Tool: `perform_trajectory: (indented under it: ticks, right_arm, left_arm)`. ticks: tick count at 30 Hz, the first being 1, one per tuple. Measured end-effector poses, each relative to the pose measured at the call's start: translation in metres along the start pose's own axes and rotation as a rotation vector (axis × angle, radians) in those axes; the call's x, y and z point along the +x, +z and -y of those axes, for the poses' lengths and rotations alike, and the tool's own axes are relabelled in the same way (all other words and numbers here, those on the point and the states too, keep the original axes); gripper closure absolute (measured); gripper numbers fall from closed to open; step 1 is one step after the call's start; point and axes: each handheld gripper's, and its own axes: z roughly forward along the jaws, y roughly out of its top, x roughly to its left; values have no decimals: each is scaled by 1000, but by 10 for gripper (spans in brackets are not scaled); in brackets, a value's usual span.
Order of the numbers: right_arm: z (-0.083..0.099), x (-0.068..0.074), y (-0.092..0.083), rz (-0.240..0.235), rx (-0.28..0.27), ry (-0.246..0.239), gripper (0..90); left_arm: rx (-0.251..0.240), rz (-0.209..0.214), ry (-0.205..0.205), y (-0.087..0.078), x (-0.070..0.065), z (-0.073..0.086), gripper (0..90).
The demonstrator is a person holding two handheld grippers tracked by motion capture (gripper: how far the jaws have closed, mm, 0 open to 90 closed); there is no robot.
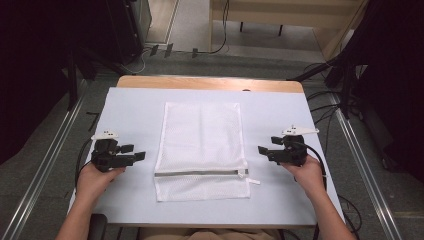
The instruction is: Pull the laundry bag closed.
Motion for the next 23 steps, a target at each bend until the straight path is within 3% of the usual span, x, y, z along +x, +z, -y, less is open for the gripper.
perform_trajectory:
  ticks: [14, 18, 23]
  right_arm:
    - [2, 1, 3, 11, 11, -24, 258]
    - [3, 1, 3, -22, 19, -29, 211]
    - [3, 1, 4, -16, 35, -27, 213]
  left_arm:
    - [7, -16, -2, 2, 0, 1, 346]
    - [19, -21, 3, 3, 0, 1, 342]
    - [22, -22, 1, 4, 0, 1, 337]
